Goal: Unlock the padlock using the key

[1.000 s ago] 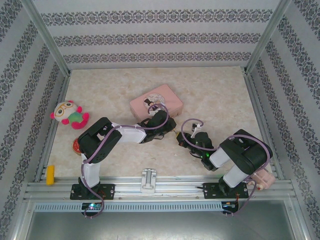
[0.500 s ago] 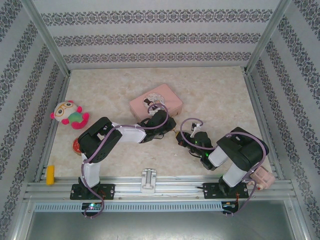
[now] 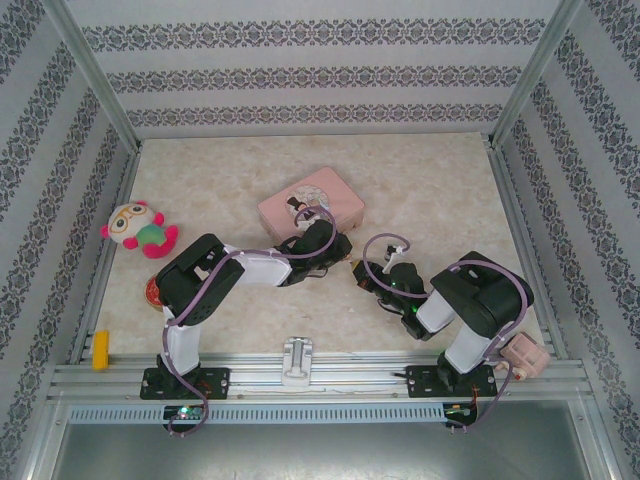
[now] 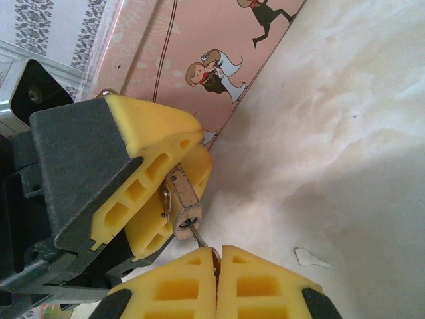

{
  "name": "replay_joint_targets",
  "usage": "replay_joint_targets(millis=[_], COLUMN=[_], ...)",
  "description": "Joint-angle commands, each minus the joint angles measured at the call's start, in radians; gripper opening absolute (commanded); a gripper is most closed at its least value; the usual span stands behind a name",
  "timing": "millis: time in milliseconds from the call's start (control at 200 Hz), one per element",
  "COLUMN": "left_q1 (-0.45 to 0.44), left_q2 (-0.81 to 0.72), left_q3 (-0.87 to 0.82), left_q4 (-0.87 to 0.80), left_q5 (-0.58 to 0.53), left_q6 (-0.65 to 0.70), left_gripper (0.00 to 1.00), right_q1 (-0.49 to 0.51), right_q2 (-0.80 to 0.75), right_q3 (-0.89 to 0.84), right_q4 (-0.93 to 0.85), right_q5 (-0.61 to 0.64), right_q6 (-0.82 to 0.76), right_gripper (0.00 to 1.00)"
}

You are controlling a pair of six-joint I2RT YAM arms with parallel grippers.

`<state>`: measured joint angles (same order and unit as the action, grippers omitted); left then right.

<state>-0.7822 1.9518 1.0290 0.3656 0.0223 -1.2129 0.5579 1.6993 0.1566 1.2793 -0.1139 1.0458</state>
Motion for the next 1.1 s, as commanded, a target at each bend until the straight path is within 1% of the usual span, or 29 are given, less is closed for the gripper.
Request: replay_joint_targets(millis=[0,325,650,1099], left_q1=[0.001,0.001,0.000,-0.002], left_q2=[0.006,0.015,0.026,0.030], left_q3=[-0.013,-0.001,0.012,0.001], left_q4=[0.052,0.065,0.068,0.088], left_q5=[0.062,0.071,0.089,0.093], left_q6=[-0.068,-0.085,-0.096,-0.109], left_gripper=[0.21,0.21,0.21,0.21], right_q1=[-0.007,0.042,0.052,0.074], right_q2=[0.008,0.055,0.077,0.078], right_q3=[0.020,0.055,0.089,0.077], right_q4=[0.106,0.107,0.107,0.107], right_q5=[0.017,0.020,0.002,0.059], right_q6=[0.010,0.011,0.023,0.042], right_gripper=[0.00,0.00,0.00,0.00])
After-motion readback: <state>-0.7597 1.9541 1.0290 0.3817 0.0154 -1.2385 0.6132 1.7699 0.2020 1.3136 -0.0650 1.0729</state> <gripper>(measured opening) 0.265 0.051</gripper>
